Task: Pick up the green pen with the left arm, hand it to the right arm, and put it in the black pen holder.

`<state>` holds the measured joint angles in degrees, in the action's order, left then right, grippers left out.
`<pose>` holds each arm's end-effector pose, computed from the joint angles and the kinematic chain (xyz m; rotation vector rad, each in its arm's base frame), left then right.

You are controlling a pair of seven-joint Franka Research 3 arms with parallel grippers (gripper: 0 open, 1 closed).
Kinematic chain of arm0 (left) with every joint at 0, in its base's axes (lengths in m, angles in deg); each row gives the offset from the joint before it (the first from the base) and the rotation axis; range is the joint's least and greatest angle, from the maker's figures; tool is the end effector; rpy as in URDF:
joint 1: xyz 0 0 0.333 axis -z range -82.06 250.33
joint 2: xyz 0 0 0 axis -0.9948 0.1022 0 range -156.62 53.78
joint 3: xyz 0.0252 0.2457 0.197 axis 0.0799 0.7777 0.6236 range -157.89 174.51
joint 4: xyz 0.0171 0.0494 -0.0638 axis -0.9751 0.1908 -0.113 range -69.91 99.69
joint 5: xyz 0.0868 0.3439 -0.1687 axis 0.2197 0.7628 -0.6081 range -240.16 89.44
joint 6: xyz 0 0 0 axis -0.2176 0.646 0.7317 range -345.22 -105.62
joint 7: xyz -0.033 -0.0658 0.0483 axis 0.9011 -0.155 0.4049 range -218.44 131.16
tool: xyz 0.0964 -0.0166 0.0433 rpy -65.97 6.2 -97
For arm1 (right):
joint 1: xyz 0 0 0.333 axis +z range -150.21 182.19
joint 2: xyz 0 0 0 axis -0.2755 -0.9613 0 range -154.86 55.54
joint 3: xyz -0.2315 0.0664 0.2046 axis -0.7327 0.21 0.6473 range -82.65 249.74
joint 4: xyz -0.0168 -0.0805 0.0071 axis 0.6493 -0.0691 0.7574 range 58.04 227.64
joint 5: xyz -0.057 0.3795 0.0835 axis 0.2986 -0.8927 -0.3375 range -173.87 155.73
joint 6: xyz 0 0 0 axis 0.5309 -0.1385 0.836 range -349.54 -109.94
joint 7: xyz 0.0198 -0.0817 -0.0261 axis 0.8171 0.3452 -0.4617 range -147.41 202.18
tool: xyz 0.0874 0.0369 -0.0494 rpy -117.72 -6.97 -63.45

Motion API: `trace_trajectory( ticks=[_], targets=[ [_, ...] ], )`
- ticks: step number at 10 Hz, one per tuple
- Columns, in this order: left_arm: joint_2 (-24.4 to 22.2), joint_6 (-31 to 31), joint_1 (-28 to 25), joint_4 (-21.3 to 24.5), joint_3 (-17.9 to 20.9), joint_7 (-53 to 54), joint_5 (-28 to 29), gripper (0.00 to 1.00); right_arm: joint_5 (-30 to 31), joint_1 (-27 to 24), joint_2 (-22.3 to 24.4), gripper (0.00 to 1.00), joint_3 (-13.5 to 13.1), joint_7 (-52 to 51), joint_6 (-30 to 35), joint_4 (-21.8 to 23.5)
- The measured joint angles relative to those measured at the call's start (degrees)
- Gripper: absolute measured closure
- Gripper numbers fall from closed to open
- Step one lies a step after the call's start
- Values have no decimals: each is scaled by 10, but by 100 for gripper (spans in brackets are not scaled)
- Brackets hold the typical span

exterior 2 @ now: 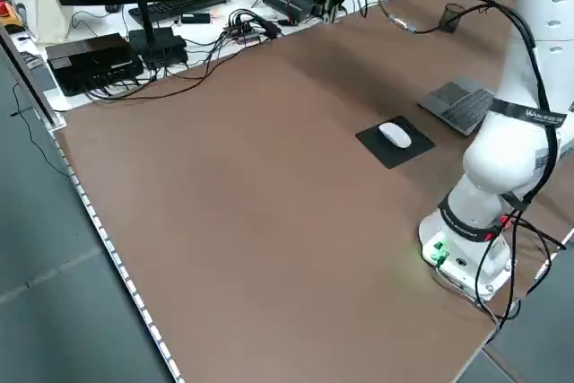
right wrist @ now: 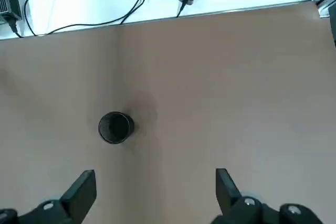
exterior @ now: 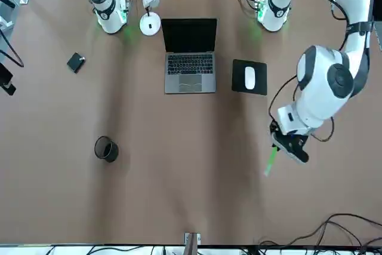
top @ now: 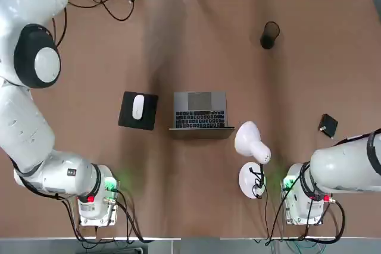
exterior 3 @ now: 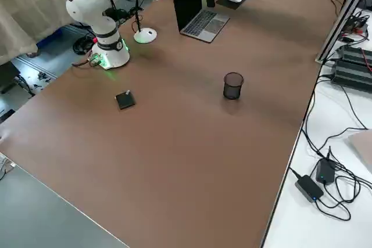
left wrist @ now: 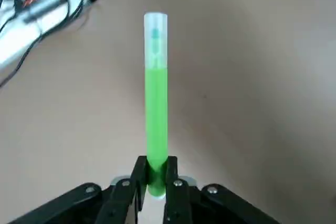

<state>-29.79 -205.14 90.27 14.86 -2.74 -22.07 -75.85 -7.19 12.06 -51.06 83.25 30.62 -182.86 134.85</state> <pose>0.6599 -0.1870 0.4385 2.8952 -0.9780 0.3256 0.5738 -0.0453 0.6791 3.0797 -0.1992 0.3568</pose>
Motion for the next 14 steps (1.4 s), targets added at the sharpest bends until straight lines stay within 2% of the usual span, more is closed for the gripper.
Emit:
trace_trajectory(
  ticks=[1,3,4,6,10,11,14],
  targets=[
    [1,1,1,-9,-20,8,0,82,-12,0,0,0,1,0,2,0],
    [4,3,4,-22,-51,31,0,82,-76,3,-4,0,5,2,6,1],
    [4,11,14,-29,-58,38,0,82,-106,5,-7,0,6,12,7,2],
    [10,37,53,-53,-60,58,11,82,-128,25,-20,0,8,75,8,4],
    [26,68,135,-104,-60,59,19,82,-129,132,-54,0,12,248,-1,4],
    [26,69,144,-107,-60,61,19,82,-129,161,-64,0,12,323,-10,4],
    [42,69,208,-138,-56,63,25,82,-129,233,-103,0,13,577,-144,3]
  ],
)
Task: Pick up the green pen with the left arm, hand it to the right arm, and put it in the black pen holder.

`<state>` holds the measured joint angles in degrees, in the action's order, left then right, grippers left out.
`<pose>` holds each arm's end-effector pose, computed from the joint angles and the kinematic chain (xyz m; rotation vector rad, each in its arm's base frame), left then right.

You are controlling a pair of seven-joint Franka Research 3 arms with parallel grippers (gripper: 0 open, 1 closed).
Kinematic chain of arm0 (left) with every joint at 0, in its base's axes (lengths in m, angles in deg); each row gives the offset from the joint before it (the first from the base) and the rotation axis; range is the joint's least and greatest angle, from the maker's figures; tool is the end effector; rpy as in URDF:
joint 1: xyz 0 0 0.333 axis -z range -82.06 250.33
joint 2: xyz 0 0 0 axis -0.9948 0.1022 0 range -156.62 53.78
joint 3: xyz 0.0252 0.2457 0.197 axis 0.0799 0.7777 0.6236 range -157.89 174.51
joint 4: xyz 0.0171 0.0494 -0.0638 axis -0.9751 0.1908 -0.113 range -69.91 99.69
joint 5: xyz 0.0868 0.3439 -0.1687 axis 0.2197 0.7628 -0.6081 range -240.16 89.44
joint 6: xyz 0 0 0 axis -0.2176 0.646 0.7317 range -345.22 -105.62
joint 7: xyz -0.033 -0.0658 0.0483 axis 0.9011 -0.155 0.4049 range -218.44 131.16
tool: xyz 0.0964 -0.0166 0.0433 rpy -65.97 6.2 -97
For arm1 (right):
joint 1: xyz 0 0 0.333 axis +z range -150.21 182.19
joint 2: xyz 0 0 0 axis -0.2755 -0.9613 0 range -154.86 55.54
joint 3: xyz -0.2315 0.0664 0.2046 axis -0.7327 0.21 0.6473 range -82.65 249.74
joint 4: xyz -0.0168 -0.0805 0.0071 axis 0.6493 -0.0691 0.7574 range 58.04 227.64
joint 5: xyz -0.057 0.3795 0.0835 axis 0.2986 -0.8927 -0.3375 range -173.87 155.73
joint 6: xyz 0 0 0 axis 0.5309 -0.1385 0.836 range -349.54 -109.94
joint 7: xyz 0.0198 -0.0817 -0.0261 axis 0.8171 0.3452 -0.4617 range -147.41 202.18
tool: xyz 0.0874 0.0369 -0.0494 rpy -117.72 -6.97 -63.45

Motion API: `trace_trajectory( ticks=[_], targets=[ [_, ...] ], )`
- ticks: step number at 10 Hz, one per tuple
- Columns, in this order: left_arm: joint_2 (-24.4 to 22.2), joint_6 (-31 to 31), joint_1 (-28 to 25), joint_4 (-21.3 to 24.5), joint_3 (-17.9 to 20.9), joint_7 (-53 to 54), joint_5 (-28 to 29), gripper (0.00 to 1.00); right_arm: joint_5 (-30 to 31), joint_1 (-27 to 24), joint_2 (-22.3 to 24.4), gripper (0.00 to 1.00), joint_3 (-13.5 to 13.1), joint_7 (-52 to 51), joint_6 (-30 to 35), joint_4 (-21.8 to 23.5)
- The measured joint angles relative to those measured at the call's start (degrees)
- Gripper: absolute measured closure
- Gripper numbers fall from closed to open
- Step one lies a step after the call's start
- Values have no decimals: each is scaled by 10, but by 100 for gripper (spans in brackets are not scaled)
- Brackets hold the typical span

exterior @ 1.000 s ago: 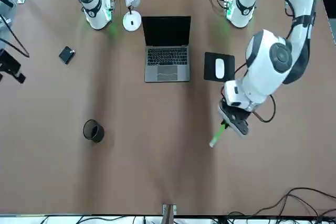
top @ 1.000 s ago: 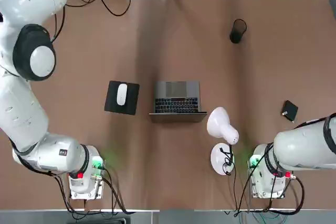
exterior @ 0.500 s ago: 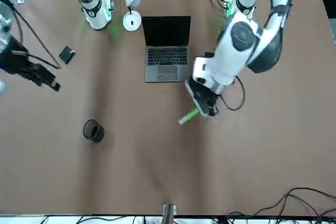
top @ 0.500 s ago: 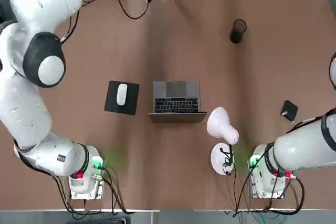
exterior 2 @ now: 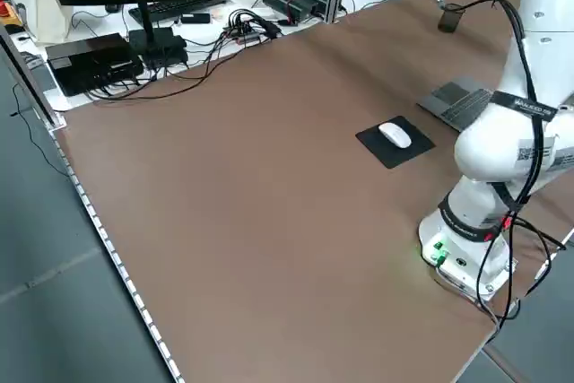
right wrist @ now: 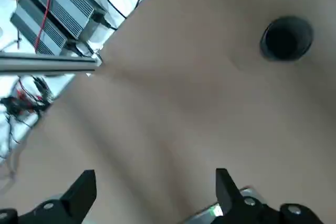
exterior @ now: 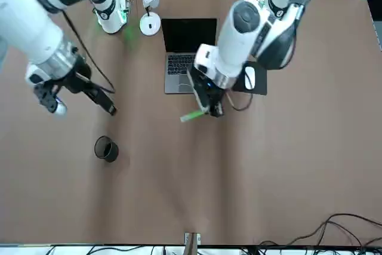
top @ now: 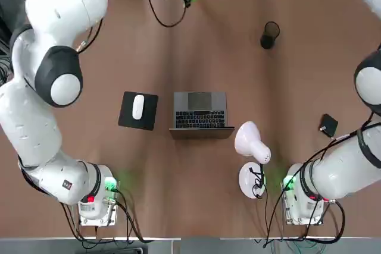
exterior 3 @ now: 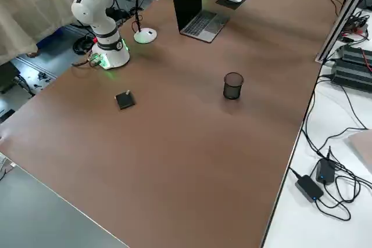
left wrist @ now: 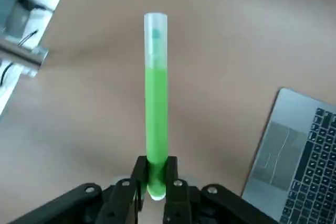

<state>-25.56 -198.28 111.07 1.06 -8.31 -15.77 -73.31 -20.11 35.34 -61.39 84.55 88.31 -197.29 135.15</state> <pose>0.5461 -0.4603 0.5001 2.4593 -1.7090 0.3825 0.6062 0.2370 0.5953 -2.6026 1.0340 -0.1416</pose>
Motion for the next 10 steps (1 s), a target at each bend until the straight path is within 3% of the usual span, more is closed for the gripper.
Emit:
trace_trajectory(
  ticks=[3,7,10],
  targets=[
    [7,0,35,-14,3,-1,3,82,0,48,-32,0,0,142,-33,-27],
    [7,1,36,-29,2,-2,3,82,0,74,-51,13,0,202,-33,-43],
    [7,2,36,-34,3,-8,3,82,0,97,-56,14,0,248,-26,-40]
  ],
)
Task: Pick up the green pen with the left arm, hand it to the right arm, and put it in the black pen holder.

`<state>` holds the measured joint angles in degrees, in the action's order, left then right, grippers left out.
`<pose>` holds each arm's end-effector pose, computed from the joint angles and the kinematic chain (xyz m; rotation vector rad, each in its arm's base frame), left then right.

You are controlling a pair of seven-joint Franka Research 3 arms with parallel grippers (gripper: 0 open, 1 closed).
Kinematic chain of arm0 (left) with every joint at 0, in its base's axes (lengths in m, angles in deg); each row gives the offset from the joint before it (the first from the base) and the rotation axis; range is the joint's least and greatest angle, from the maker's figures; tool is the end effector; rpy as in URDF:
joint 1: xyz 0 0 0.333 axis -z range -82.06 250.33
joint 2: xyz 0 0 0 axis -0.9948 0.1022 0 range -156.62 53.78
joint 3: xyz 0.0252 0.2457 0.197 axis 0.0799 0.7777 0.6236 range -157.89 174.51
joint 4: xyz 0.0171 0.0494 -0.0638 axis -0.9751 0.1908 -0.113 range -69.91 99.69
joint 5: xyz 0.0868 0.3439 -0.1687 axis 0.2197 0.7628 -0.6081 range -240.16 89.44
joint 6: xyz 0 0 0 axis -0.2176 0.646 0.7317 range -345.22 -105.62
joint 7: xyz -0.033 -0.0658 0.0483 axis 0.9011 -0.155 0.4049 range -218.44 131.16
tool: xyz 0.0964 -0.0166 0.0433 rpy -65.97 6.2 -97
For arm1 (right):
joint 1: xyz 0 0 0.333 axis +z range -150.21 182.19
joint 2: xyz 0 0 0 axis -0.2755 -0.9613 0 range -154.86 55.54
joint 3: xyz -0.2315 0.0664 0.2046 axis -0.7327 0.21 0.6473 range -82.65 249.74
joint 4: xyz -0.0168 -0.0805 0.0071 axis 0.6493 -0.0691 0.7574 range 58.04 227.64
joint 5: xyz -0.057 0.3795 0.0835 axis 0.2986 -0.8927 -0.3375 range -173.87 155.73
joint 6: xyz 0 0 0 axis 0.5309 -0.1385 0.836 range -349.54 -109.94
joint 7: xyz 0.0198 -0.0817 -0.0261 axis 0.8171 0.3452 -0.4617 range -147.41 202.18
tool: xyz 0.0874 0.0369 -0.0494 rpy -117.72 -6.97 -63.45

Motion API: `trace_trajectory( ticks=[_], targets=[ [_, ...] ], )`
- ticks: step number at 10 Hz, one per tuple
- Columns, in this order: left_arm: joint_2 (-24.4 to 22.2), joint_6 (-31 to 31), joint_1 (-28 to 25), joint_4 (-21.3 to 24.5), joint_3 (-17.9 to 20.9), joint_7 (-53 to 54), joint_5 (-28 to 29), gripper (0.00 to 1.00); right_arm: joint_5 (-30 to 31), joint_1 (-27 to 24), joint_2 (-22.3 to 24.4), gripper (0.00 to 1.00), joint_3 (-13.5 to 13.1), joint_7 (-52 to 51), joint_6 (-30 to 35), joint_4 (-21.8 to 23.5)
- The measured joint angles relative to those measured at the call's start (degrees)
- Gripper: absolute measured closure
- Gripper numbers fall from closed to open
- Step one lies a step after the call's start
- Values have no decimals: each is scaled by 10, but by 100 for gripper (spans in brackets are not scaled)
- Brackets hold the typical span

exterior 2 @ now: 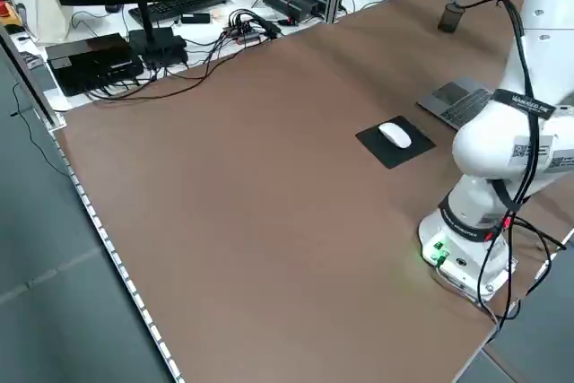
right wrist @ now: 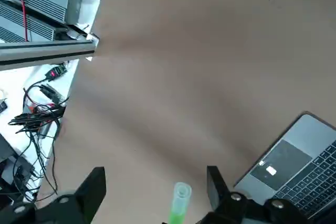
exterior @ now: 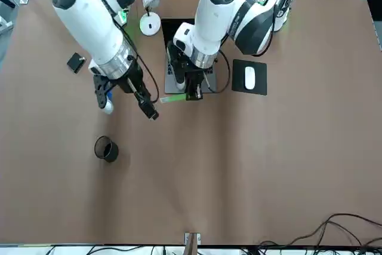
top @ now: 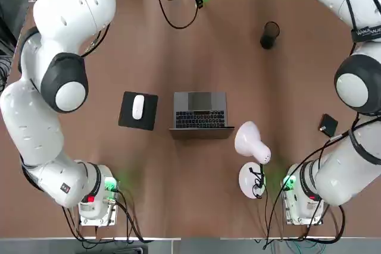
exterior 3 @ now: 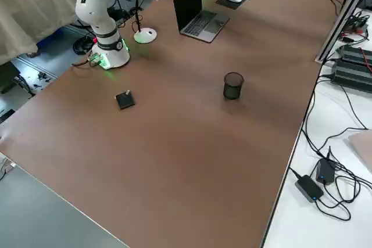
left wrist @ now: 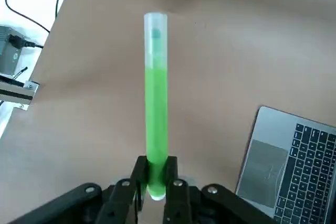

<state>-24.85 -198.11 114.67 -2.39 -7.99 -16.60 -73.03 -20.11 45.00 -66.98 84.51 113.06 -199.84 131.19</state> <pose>0.5260 -0.4926 0.5210 2.4093 -1.7458 0.4410 0.5850 0.3487 0.5704 -2.4174 1.3649 -0.0066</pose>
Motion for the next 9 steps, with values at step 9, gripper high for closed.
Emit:
trace_trajectory(
  ticks=[9],
  targets=[
    [0,-6,3,-6,0,-25,0,82,0,22,-2,30,-2,31,16,10]
  ],
)
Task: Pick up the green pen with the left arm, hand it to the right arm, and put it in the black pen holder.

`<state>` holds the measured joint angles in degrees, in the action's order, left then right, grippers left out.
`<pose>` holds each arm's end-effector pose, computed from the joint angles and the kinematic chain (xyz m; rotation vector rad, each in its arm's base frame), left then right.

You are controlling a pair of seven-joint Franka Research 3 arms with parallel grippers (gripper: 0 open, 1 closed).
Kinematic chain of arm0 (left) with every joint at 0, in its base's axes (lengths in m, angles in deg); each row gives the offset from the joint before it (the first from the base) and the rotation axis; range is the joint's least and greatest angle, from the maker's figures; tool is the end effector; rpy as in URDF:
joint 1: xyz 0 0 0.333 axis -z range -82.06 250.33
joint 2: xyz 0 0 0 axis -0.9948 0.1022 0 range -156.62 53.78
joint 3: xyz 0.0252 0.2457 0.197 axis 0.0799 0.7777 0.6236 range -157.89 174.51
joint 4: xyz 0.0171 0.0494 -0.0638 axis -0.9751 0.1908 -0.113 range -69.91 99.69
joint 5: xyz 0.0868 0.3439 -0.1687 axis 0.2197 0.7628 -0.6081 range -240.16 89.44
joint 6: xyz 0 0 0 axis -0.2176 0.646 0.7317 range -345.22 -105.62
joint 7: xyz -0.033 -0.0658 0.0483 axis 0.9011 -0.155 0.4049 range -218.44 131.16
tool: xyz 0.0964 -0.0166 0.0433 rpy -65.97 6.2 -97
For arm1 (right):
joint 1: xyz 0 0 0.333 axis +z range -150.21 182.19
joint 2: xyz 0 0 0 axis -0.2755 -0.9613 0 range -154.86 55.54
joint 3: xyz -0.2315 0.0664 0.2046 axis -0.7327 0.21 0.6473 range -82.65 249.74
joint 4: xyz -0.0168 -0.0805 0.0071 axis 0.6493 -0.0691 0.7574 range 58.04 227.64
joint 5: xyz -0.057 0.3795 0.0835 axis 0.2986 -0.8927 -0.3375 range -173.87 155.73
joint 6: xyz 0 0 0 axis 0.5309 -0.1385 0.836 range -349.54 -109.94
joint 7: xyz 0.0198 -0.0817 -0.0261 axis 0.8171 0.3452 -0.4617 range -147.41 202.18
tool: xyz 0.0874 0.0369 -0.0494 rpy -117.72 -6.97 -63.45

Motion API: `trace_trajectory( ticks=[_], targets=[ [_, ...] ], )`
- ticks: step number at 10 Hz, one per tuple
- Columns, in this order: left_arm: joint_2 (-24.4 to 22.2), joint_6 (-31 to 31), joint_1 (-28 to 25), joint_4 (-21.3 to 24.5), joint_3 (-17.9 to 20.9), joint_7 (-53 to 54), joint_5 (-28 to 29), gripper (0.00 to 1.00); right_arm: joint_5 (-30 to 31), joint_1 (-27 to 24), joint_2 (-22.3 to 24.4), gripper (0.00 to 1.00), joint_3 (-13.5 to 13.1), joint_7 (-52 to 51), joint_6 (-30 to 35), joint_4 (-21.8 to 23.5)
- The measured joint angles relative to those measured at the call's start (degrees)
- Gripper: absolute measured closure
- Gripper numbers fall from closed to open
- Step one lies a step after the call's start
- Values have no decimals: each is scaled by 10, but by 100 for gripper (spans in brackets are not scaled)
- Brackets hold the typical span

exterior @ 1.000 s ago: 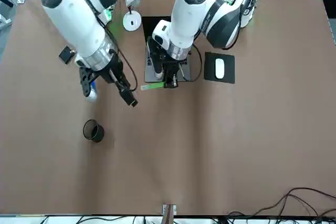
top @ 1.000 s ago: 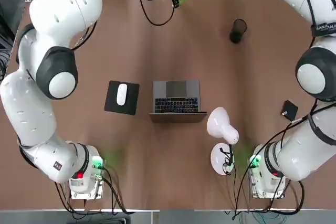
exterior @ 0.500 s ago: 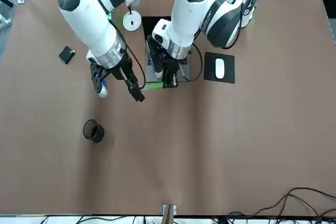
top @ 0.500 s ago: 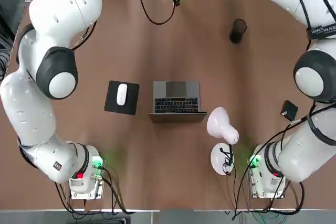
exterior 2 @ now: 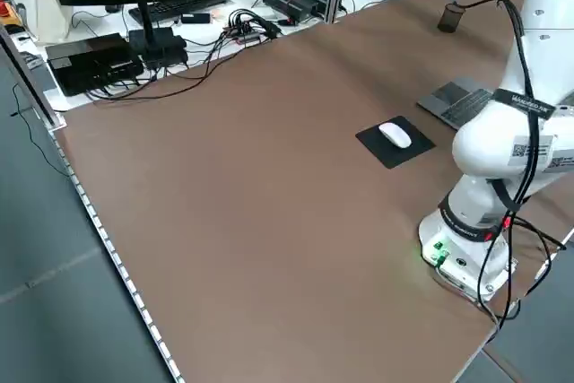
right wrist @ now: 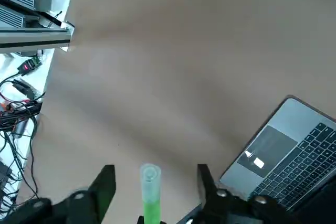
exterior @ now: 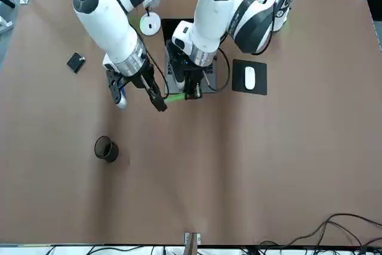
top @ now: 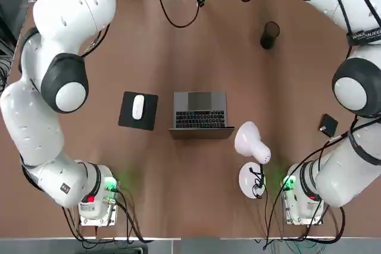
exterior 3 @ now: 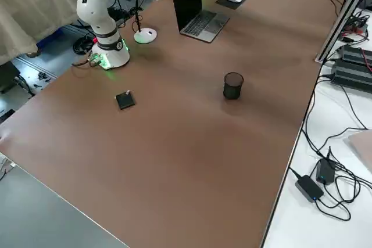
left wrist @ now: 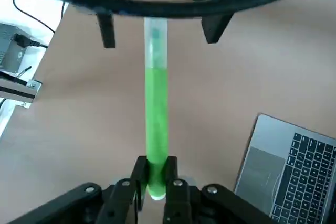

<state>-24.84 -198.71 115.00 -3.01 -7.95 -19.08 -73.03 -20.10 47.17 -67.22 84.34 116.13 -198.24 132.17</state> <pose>0.5250 -0.4958 0.5275 2.4316 -1.6898 0.4654 0.5703 0.3687 0.5557 -2.4425 1.4073 0.0496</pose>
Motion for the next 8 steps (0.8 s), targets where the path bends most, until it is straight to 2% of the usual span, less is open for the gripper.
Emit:
trace_trajectory(
  ticks=[4,8],
  targets=[
    [1,-11,4,0,0,-8,0,82,0,2,0,36,0,9,1,0],
    [6,-26,9,0,3,-11,0,82,0,8,0,47,0,19,1,0]
  ],
)
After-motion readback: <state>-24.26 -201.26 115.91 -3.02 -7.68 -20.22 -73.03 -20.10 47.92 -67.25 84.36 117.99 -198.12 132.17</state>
